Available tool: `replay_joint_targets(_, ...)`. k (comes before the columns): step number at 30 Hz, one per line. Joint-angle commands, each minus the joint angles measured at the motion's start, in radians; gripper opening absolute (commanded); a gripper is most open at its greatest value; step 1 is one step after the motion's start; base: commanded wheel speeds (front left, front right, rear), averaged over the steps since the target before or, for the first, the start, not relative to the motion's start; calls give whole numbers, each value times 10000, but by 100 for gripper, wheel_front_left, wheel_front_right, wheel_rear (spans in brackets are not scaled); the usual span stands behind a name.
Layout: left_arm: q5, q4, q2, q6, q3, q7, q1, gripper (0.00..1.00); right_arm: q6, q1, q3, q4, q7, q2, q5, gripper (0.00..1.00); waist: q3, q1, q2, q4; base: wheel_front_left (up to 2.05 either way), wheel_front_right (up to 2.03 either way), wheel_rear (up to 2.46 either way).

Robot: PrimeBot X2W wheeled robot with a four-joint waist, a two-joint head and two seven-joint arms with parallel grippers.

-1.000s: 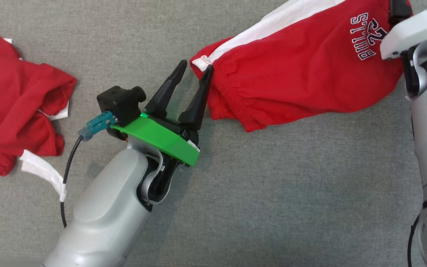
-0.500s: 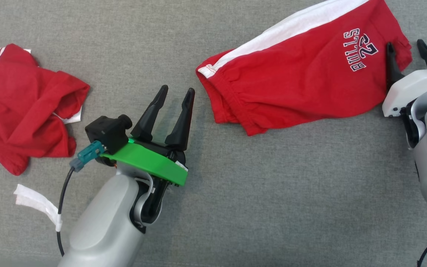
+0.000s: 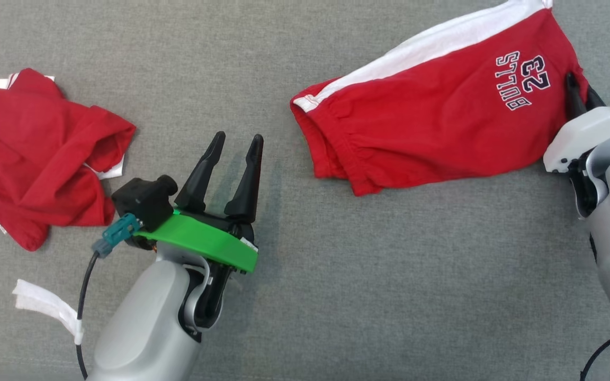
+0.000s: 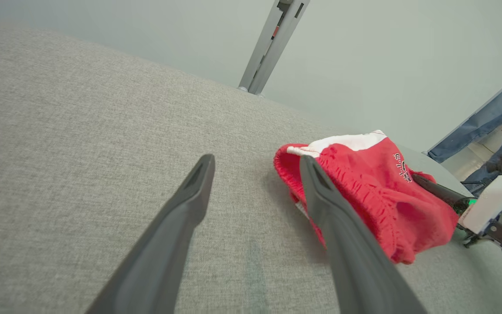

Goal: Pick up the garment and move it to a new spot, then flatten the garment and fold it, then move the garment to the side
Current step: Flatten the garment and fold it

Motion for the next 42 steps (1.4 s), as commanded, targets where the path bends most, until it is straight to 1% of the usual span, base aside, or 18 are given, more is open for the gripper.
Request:
replay_joint_targets(1,113,33,-11,21,90,-30,201,100,-22,310,-105,-200,-32,-91,171,0,-252,0,0,-103,0,0,0)
replay_joint_targets(5,216,143,24,21,224,-30,546,100,-22,1101,-394,-1003,-39,-4,648,0,-741,0,0,-290,0,0,0)
replay_joint_targets(13,403,332,-2,21,572,-30,1589,100,-20,3256,-1019,-2410,-44,248,1485,0,-1927,0,0,-732,0,0,0)
replay_joint_targets(19,486,421,-69,21,881,-30,2368,100,-20,4641,-1242,-3033,-43,515,1824,0,-2546,0,0,-942,0,0,0)
replay_joint_targets(25,617,338,-128,21,1020,-30,2831,100,-20,5383,-1371,-3206,-45,708,1884,0,-2731,0,0,-970,0,0,0)
replay_joint_targets(30,706,309,-181,21,972,-30,2948,100,-19,5432,-1452,-3510,-46,824,1744,0,-2759,0,0,-913,0,0,0)
replay_joint_targets(33,737,309,-236,21,967,-30,2923,100,-19,5177,-1234,-4081,-46,931,1678,0,-2761,0,0,-864,0,0,0)
replay_joint_targets(36,775,336,-280,21,1028,-30,2870,100,-17,4938,-702,-4732,-44,1126,1759,0,-2744,0,0,-819,0,0,0)
replay_joint_targets(42,922,407,-359,21,1135,-30,2724,100,-17,4508,1232,-5962,-45,1432,2166,0,-2654,0,0,-625,0,0,0)
